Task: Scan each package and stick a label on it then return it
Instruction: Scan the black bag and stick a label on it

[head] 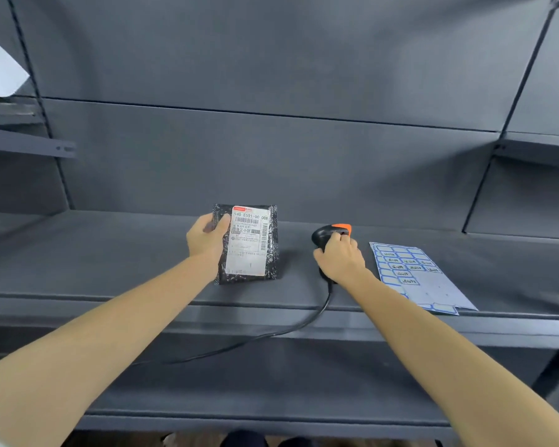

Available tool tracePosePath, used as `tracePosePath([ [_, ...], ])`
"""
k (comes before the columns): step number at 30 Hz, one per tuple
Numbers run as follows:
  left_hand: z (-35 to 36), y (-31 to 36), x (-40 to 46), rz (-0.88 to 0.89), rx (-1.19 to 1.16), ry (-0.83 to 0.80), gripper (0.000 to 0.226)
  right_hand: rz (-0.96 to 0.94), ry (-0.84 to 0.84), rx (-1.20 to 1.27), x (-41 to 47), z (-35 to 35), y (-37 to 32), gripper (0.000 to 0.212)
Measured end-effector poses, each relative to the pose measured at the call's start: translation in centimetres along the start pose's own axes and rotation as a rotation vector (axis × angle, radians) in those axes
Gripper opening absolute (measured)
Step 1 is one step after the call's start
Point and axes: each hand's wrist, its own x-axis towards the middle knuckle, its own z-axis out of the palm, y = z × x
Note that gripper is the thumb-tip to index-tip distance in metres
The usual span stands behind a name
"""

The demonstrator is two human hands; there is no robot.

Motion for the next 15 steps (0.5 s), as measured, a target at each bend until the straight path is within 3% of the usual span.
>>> tracePosePath([
  [7, 1.0, -1.2, 0.0, -0.009, -0.039, 0.023, 0.009, 0.027, -0.061, 0.003, 2.2, 1.9, -0.4, 0.06],
  [11, 1.3, -1.9, 0.0, 0.035, -0.052, 0.035, 0.01, 0.164, -0.11, 0.073, 3.7, 1.8, -0.8, 0.055],
  [13, 1.5, -2.0, -0.2, 0.054, -0.079, 0.037, 0.01, 0.237, -0.127, 0.21, 4.3, 1.5, -0.7, 0.049],
  [15, 1.7, -2.1, -0.2, 0.05, -0.105, 0.04, 0.01, 0.328, -0.121, 0.52, 4.4, 1.1, -0.6, 0.042],
])
